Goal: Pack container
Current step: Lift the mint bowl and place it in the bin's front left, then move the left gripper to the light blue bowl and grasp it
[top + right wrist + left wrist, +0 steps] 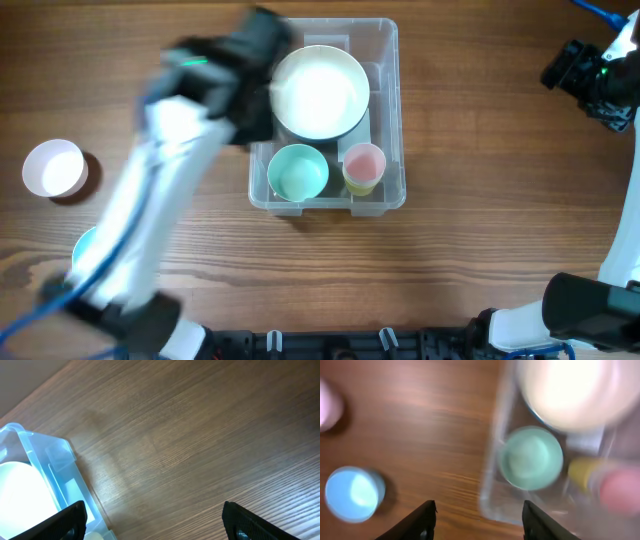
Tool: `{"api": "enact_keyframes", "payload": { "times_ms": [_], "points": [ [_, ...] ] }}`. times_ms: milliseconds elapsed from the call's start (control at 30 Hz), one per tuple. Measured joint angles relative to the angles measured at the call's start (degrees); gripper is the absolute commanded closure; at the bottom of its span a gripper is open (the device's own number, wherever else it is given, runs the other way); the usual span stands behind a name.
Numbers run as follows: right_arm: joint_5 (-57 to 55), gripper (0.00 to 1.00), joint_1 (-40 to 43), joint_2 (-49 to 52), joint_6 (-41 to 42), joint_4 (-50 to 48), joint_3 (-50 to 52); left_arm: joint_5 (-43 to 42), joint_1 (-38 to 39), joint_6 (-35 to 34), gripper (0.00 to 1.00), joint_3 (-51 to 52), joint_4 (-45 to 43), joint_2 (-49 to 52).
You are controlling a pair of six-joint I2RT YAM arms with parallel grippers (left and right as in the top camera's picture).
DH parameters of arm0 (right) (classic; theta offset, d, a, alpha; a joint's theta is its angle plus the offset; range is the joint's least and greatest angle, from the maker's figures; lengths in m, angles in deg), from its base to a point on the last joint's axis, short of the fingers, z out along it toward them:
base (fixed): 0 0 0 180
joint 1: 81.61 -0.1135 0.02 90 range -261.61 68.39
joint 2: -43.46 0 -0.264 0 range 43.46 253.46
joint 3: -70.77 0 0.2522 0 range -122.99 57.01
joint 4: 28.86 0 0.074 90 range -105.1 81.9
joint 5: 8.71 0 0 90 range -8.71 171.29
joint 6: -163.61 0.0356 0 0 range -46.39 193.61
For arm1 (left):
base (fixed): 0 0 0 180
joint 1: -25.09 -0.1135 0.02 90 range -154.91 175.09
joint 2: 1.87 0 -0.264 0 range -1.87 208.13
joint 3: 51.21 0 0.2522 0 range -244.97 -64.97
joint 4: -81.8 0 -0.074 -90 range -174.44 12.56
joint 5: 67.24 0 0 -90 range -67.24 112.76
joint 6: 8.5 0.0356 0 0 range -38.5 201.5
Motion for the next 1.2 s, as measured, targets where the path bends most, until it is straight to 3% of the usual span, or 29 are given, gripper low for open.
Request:
{"api": "enact_keyframes", "payload": {
  "times_ms": [167,300,467,633,700,733,767,800,867,900,1100,1200],
  "points": [
    [0.0,0.12,0.0,0.0,0.0,0.0,0.0,2.4,-26.1,-8.1,0.30,3.1,0.9,-19.8],
    [0.0,0.12,0.0,0.0,0.0,0.0,0.0,2.9,-39.3,-8.2,0.15,23.6,-9.0,-28.7],
    [0.0,0.12,0.0,0.0,0.0,0.1,0.1,1.6,-45.6,-8.2,0.06,53.2,-27.7,-23.3],
    [0.0,0.12,0.0,0.0,0.0,0.2,0.1,-2.5,-47.4,-8.2,0.07,60.8,-36.7,-11.2],
    [0.0,0.12,0.0,0.0,0.0,0.2,0.1,-3.1,-47.4,-8.2,0.15,60.8,-38.3,-5.9],
    [0.0,0.12,0.0,0.0,0.0,0.2,0.1,-3.4,-47.4,-8.2,0.26,60.8,-39.1,-3.9],
    [0.0,0.12,0.0,0.0,0.0,0.2,0.1,-3.4,-47.4,-8.2,0.44,60.8,-39.6,-2.2],
    [0.0,0.12,0.0,0.0,0.0,0.2,0.1,-3.5,-47.4,-7.9,0.51,60.8,-39.9,-1.2],
    [0.0,0.12,0.0,0.0,0.0,0.2,0.1,-3.8,-47.4,-8.0,0.84,60.9,-40.8,-0.4],
    [0.0,0.12,0.0,0.0,0.0,0.2,0.1,-3.8,-47.4,-8.2,0.94,60.9,-41.1,-0.4],
    [0.0,0.12,0.0,0.0,0.0,0.2,0.1,-3.7,-47.4,-8.0,0.96,60.9,-43.0,-0.4],
    [0.0,0.13,0.0,0.0,0.0,0.2,0.1,-4.3,-46.1,-7.6,0.96,58.0,-38.1,-0.5]
  ]
}}
